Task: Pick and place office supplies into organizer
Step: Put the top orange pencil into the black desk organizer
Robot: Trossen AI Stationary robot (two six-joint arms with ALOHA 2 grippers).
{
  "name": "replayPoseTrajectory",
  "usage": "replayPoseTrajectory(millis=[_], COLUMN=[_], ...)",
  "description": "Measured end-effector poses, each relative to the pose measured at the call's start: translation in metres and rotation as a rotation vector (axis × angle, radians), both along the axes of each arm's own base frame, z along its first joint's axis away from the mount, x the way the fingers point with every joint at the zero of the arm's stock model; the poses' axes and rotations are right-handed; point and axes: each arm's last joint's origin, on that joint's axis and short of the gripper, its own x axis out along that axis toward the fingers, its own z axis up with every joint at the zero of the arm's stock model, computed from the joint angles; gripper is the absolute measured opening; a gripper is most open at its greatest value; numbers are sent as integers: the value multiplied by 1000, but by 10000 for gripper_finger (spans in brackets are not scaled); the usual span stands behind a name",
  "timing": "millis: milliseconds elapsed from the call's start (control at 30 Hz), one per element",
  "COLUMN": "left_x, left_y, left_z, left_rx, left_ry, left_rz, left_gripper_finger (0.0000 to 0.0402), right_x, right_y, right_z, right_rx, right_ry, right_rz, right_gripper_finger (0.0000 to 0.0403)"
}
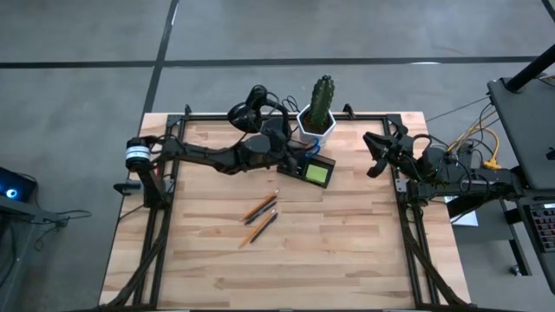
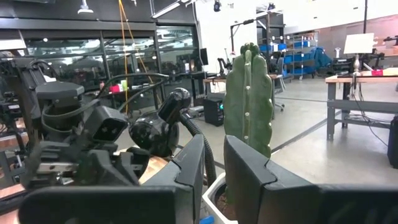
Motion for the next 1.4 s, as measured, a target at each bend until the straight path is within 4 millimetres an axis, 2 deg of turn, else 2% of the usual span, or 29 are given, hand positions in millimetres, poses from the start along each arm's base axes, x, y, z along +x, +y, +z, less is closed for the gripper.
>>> replayPoseTrajectory(millis=[133, 300, 467, 733, 1067, 1167, 1400], left_x=[1, 3, 3, 0, -1, -5, -18], left_y=[-8, -20, -33, -59, -87, -89, -89], left_z=[-1, 0, 2, -6, 10, 13, 2], left_rx=[56, 54, -36, -176, -300, -363, -681], left_ry=[20, 14, 22, 233, 491, 593, 736], left_rz=[-77, -141, -243, -331, -354, -322, -131], left_gripper_finger=[59, 113, 148, 143, 138, 138, 138], right_x=[0, 0, 0, 0, 0, 0, 0], right_y=[0, 0, 0, 0, 0, 0, 0], right_z=[0, 0, 0, 0, 0, 0, 0], right_rx=[0, 2, 2, 2, 5, 4, 3], right_ry=[0, -2, -2, -1, -1, -1, 1], right_rz=[0, 0, 0, 0, 0, 0, 0], right_gripper_finger=[53, 53, 53, 53, 53, 53, 53])
